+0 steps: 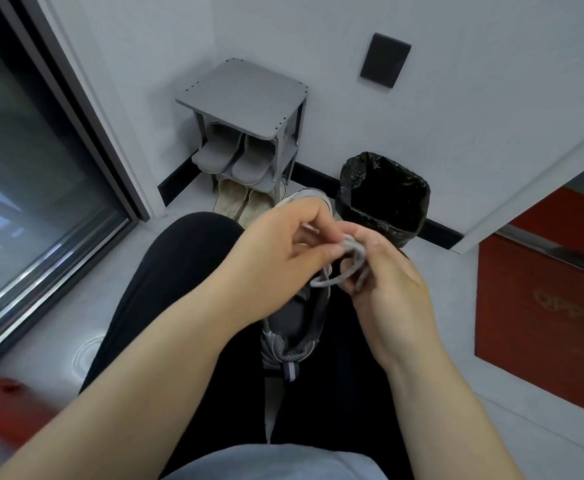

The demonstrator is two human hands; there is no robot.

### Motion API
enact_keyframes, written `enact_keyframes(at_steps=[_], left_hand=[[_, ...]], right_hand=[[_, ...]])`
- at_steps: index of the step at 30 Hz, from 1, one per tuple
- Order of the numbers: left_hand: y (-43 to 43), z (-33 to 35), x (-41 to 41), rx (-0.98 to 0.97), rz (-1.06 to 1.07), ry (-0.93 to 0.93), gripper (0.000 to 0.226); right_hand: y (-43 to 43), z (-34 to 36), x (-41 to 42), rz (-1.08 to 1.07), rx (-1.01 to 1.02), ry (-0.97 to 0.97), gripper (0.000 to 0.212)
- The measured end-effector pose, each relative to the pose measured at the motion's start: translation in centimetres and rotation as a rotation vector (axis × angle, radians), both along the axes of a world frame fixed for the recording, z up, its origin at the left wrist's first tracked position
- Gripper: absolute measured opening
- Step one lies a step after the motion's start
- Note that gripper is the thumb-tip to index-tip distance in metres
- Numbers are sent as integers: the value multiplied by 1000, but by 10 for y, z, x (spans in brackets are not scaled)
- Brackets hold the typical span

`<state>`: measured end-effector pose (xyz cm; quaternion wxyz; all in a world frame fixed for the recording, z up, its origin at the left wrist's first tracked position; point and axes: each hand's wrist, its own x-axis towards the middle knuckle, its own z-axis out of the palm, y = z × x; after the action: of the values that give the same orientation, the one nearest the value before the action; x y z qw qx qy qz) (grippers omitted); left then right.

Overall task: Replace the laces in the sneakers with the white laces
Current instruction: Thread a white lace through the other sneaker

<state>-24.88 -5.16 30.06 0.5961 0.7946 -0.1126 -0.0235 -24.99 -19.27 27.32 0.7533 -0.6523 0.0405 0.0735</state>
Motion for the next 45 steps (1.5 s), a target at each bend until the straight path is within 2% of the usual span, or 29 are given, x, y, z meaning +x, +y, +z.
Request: enact_keyframes(at_steps=[2, 3, 5, 8, 12, 15, 18, 21, 23, 25, 27, 29, 33, 35, 39, 42, 45], left_hand=[[8, -15, -2, 346, 88, -100, 15], [13, -22, -6, 477, 111, -139, 15], [20, -35, -16, 596, 106, -138, 9], [22, -47, -30, 690, 35, -157, 7], [24, -57, -36, 731, -51, -160, 10], [26, -47, -32, 636, -3, -85, 2], [34, -37, -22, 492, 159, -38, 18], [30, -28, -7, 455, 177, -142, 31], [22, -28, 6, 511, 58, -185, 37], [14, -36, 15, 600, -56, -209, 30], [13, -43, 16, 653, -86, -278, 24], [18, -48, 13, 644, -45, -398, 30], [26, -50, 0, 706, -34, -485, 27], [27, -54, -7, 763, -35, -494, 27], [23, -59, -17, 895, -20, -483, 30], [18, -62, -20, 1019, -9, -466, 24], [19, -64, -22, 1036, -3, -450, 26]], right_hand=[[4, -3, -4, 18, 0, -13, 30], [6, -6, -6, 26, -86, -30, 30], [12, -13, -11, 76, -329, -95, 31], [18, -19, -20, 149, -518, -221, 33], [15, -22, -25, 142, -623, -355, 28], [9, -30, -23, 84, -771, -452, 19], [10, -38, -23, 147, -930, -504, 17], [18, -39, -25, 238, -1018, -539, 22], [22, -35, -26, 283, -1028, -504, 18], [23, -35, -25, 319, -1047, -483, 10], [20, -36, -26, 377, -1075, -488, 16], [15, -36, -30, 395, -1039, -486, 23], [0, -38, -36, 211, -1051, -551, 17], [-8, -35, -35, 156, -1064, -516, 17], [-22, -26, -33, 142, -994, -409, 25], [-27, -24, -32, 116, -833, -341, 23], [-23, -22, -34, 111, -732, -324, 14]])
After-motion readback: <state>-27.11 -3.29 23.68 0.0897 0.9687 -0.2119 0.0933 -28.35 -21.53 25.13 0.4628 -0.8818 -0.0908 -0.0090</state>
